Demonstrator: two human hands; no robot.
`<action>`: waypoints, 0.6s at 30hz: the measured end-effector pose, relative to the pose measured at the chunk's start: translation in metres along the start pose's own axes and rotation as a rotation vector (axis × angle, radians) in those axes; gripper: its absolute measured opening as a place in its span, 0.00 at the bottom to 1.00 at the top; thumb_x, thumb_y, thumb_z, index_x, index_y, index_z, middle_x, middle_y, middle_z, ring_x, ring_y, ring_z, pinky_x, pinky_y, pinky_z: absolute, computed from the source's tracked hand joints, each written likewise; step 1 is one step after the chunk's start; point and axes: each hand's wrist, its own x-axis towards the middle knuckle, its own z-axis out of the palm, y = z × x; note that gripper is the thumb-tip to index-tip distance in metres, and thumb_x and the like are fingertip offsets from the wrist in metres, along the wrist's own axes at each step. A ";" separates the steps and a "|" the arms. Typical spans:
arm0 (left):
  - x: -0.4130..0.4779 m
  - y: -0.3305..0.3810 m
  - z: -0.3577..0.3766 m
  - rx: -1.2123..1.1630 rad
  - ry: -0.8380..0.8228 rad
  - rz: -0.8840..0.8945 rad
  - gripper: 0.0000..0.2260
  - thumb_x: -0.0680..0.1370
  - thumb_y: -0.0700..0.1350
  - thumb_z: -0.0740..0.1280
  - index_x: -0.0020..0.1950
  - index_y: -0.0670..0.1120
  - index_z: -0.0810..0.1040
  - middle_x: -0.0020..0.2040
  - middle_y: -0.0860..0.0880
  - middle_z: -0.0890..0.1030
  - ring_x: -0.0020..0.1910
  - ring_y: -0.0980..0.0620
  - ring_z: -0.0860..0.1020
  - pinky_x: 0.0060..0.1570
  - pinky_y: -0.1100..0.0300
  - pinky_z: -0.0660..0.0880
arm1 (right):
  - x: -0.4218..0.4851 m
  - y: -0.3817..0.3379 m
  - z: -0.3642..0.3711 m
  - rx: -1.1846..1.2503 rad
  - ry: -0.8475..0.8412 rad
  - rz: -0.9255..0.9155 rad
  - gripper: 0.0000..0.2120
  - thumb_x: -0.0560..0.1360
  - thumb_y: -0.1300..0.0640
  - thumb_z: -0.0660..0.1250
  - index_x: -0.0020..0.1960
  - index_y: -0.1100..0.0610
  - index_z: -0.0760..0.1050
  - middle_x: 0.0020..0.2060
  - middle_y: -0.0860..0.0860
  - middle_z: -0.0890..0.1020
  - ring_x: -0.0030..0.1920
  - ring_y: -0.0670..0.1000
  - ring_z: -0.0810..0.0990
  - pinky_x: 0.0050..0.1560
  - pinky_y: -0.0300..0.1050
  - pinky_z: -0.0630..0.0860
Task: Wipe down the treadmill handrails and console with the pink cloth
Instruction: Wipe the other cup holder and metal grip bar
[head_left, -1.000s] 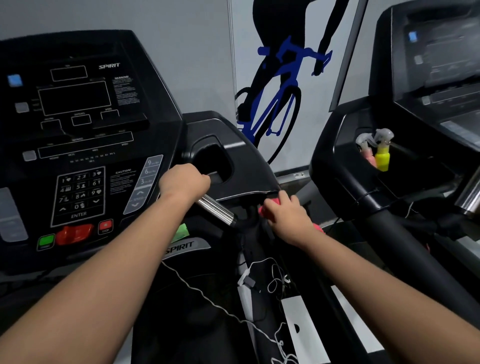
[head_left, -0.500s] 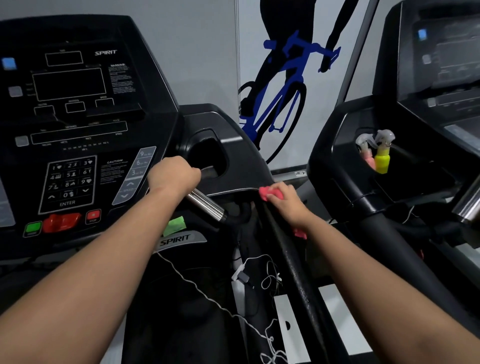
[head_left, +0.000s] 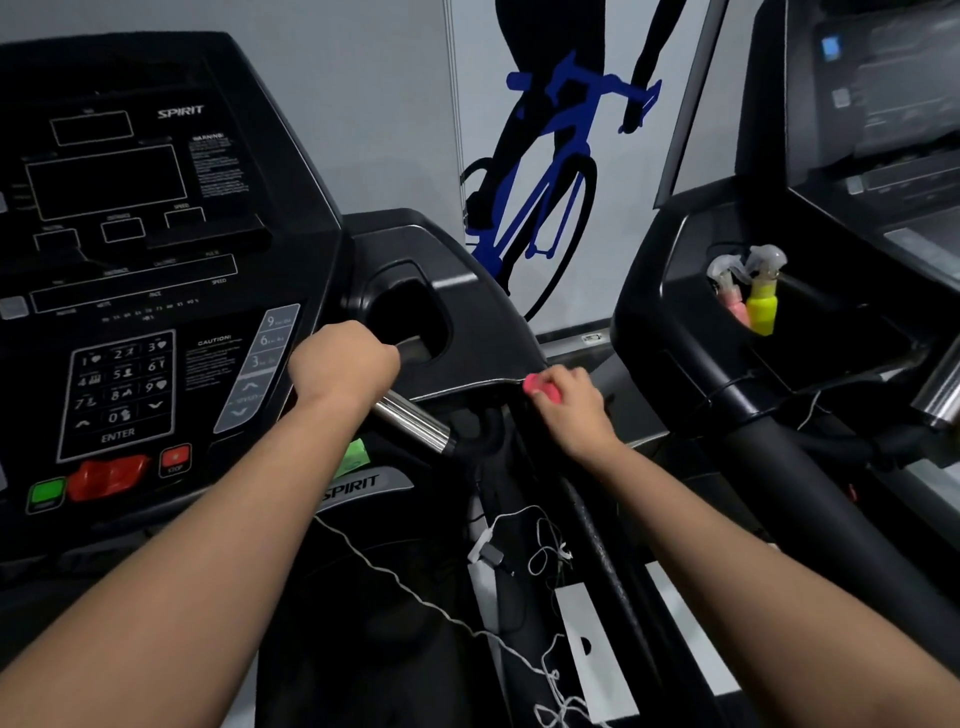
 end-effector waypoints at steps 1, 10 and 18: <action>0.000 0.000 0.000 0.008 0.002 0.006 0.13 0.74 0.46 0.61 0.32 0.41 0.72 0.32 0.46 0.74 0.28 0.47 0.71 0.28 0.63 0.62 | -0.005 -0.005 0.004 -0.153 -0.025 -0.095 0.08 0.77 0.50 0.61 0.54 0.49 0.75 0.56 0.52 0.70 0.57 0.57 0.67 0.60 0.51 0.66; -0.004 -0.006 -0.001 -0.005 0.034 0.105 0.19 0.78 0.51 0.58 0.30 0.42 0.70 0.31 0.46 0.74 0.29 0.47 0.72 0.29 0.61 0.64 | -0.002 -0.010 0.005 -0.064 -0.093 -0.171 0.03 0.68 0.45 0.65 0.39 0.42 0.75 0.52 0.45 0.71 0.57 0.49 0.67 0.62 0.46 0.63; 0.000 -0.005 0.003 -0.018 0.071 0.108 0.18 0.77 0.51 0.59 0.30 0.43 0.70 0.30 0.47 0.74 0.29 0.46 0.72 0.29 0.61 0.64 | 0.013 0.030 -0.003 0.865 -0.256 0.424 0.04 0.68 0.53 0.59 0.36 0.50 0.71 0.33 0.50 0.70 0.32 0.49 0.69 0.35 0.43 0.64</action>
